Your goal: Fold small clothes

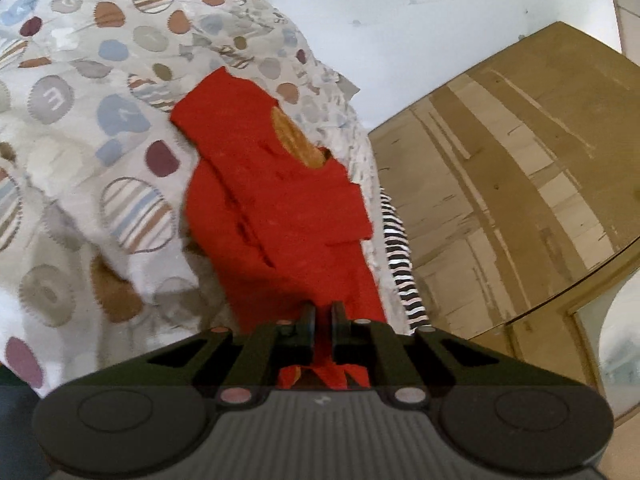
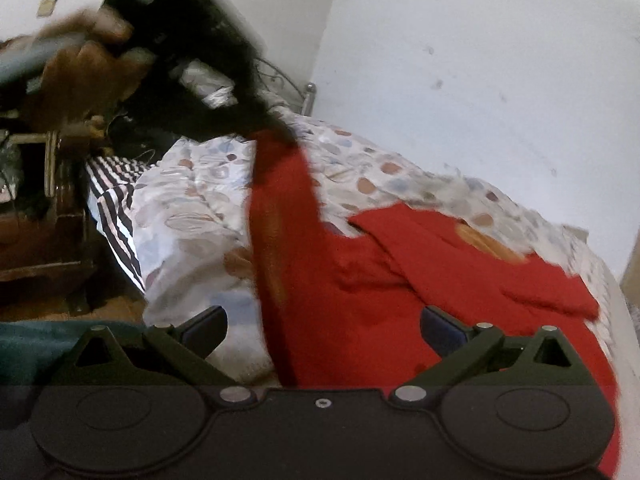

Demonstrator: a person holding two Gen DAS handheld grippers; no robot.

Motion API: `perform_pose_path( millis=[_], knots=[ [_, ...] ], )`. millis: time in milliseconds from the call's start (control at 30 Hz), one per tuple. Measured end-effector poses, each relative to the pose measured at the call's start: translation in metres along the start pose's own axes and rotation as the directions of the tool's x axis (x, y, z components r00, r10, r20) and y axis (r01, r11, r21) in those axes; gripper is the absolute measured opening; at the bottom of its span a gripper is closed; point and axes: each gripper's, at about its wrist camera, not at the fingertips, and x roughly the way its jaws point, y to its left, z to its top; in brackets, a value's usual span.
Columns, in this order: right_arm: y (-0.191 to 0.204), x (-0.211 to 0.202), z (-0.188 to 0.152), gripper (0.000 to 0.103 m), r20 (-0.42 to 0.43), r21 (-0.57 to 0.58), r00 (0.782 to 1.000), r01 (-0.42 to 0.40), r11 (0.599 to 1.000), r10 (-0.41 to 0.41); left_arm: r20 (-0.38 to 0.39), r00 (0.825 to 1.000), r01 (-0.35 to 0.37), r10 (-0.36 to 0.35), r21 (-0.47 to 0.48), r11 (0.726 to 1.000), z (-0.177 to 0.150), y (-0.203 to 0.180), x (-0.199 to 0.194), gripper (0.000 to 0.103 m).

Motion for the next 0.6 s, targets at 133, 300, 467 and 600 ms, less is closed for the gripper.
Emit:
perform_pose_path(
  millis=[133,300,467,600],
  knots=[
    [0.028,0.037,0.010,0.100,-0.030,-0.135,0.971,0.229,0.964,-0.235,0.016,1.000,0.019,-0.019,0.005,1.000,0.004,-0.008,-0.003,0.006],
    [0.029,0.044,-0.001,0.088,-0.044,-0.201,0.936,0.335,0.920,-0.350,0.041,0.999,-0.005,0.004,0.017,1.000,0.005,-0.006,-0.015,0.006],
    [0.020,0.019,-0.017,0.055,0.027,-0.248,0.931,0.358,0.900,-0.363,0.059,0.996,-0.071,0.066,0.074,0.995,-0.009,0.004,-0.024,0.006],
    [0.008,0.003,-0.013,0.025,0.023,-0.253,0.978,0.208,0.945,-0.209,0.066,0.987,-0.151,0.144,0.113,0.982,-0.020,0.019,-0.027,0.008]
  ],
)
